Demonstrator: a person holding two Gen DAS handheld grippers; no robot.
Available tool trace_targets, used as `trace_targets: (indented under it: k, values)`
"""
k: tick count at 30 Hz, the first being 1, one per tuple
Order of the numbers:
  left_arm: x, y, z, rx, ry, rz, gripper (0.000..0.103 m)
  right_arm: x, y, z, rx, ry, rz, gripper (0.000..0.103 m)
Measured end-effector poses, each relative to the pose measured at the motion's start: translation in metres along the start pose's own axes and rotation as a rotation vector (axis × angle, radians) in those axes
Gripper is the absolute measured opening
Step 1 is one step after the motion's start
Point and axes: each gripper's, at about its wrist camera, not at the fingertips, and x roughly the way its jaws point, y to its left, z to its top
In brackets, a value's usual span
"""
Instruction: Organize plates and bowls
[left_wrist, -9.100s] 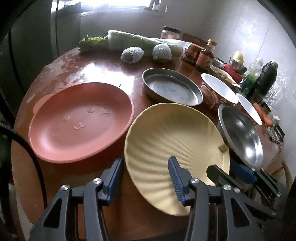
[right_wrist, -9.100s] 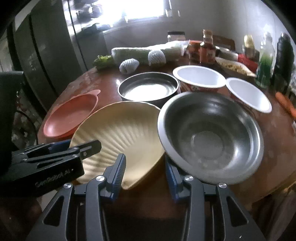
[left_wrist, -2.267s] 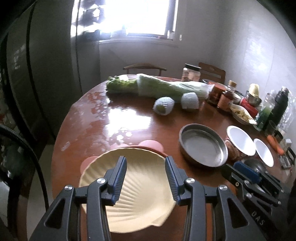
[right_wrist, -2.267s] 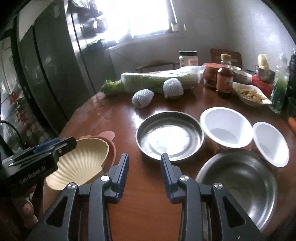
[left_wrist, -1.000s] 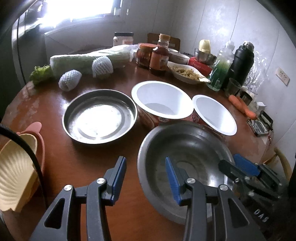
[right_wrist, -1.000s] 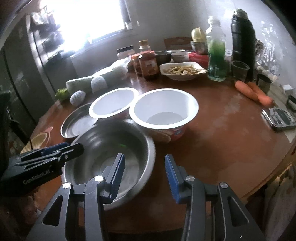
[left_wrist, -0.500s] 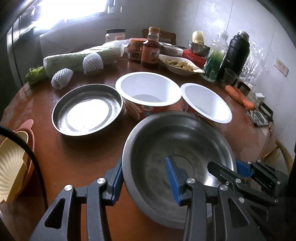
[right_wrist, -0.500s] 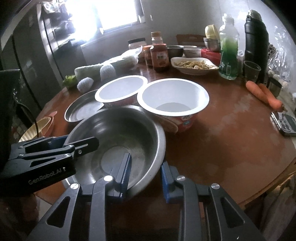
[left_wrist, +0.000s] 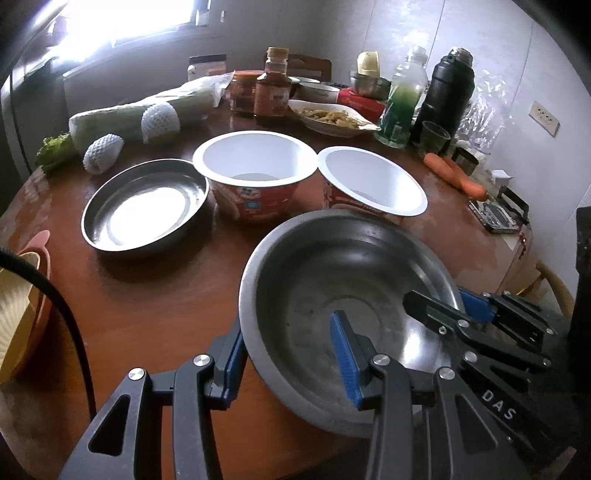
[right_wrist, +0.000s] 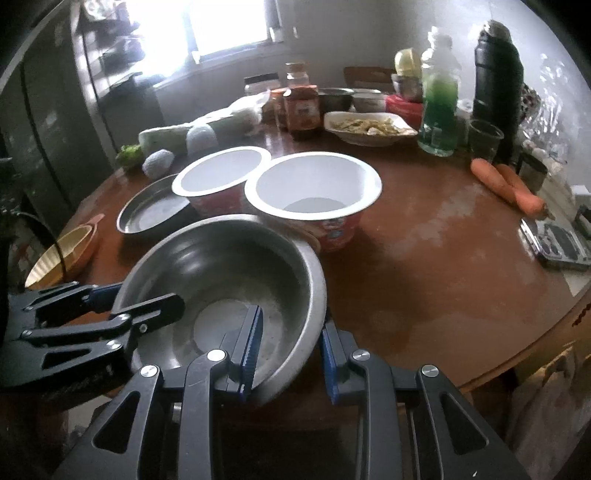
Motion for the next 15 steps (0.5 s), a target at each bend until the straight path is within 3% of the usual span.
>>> trace_targets:
  k: [15]
  values:
    - [0.007, 0.011, 0.003, -0.025, -0.026, -0.084, 0.044, 0.014, -0.008, 0.011, 0.044, 0.005, -0.013, 0.033]
